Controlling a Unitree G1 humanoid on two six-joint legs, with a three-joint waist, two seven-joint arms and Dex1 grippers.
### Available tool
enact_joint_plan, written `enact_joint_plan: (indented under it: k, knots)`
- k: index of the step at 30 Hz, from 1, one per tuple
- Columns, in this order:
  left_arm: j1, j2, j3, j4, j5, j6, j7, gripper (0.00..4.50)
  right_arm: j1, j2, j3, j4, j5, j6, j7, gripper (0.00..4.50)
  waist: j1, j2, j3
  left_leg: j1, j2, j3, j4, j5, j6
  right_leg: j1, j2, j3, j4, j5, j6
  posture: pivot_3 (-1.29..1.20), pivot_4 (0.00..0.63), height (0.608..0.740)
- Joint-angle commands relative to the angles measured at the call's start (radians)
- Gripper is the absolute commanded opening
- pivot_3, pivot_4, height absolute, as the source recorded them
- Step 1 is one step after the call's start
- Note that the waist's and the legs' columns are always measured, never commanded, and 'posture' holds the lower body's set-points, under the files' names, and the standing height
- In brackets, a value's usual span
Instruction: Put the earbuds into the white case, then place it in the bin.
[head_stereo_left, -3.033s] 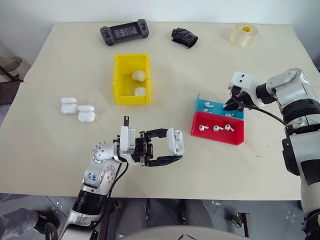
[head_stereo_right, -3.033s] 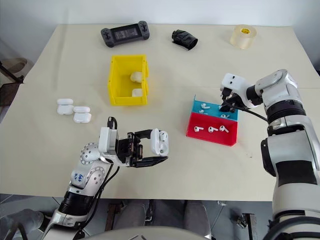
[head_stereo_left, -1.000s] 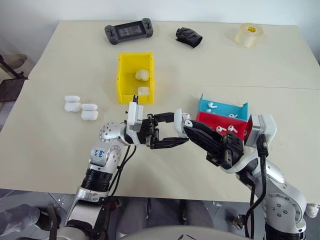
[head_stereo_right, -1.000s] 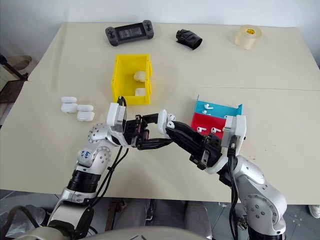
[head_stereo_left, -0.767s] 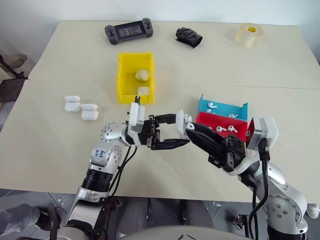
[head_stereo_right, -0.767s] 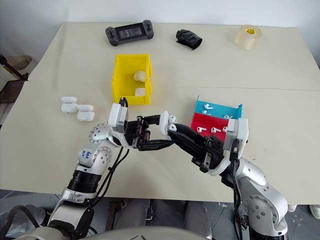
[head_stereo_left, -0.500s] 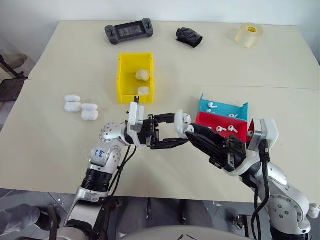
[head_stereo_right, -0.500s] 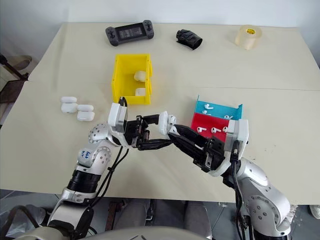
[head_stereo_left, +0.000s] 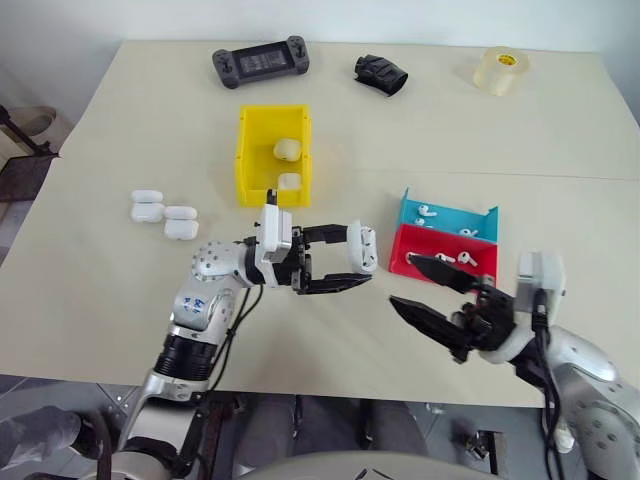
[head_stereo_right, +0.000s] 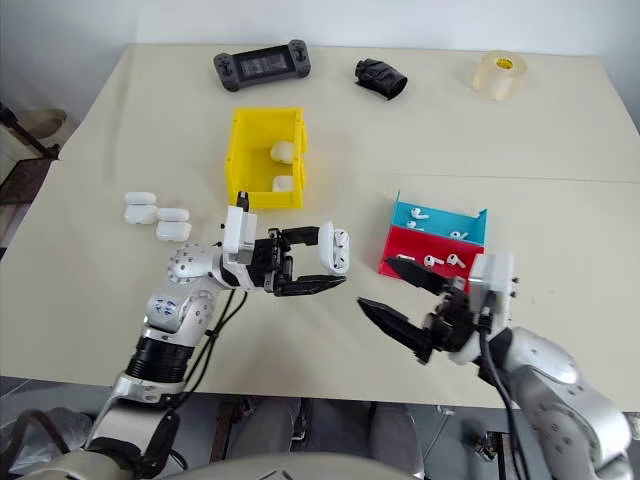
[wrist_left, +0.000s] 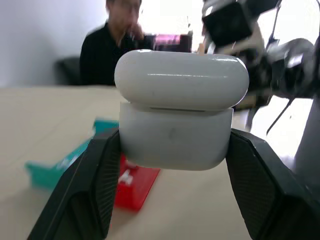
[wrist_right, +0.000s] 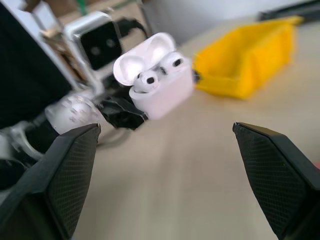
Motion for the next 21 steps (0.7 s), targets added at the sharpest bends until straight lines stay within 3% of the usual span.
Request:
enact_joint_plan:
  k: [1,11,21]
  knots:
    - [-0.06,0.057,-0.069,-0.023,0.141,-0.026,0.02,2.78,0.023,-0.03,-0.084,0.013,-0.023,-0.045,0.033,3.44,0.0,0.0,0.0,0.0,0.0,0.0,0.0,0.0,0.0,0.0,0.0,0.0,0.0,0.0,0.0,0.0,0.15,0.74]
    - [-0.172,0.103,-0.226,-0.064,0.301,0.089,0.005,2.78,-0.164,-0.094,0.081,-0.074,-0.122,0.027,-0.062,0.03,-0.003,0.0,0.0,0.0,0.001,0.0,0.0,0.0,0.0,-0.001,0.0,0.0,0.0,0.0,0.0,0.0,0.15,0.74]
    - [-0.184,0.106,-0.256,-0.103,0.331,0.14,0.022,2.78,-0.402,-0.096,0.323,-0.072,-0.165,0.219,-0.165,0.03,0.0,-0.001,0.001,-0.002,0.001,-0.002,0.0,0.0,0.0,-0.001,-0.002,0.0,0.0,0.0,0.0,0.0,0.15,0.74]
